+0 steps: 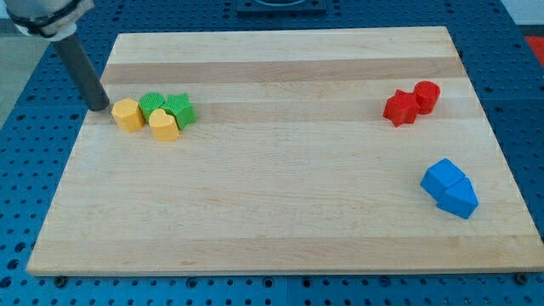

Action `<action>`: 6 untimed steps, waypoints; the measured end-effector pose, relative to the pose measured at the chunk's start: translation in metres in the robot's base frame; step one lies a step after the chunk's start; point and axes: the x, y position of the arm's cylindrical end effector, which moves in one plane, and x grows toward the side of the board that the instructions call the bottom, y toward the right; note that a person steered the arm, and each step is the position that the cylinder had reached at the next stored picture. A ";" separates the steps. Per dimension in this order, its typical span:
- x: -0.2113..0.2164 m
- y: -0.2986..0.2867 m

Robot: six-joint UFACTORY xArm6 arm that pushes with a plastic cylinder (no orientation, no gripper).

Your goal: Push the yellow hexagon and the yellow heart slightly down

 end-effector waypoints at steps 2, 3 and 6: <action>0.023 0.054; 0.023 0.069; 0.033 0.093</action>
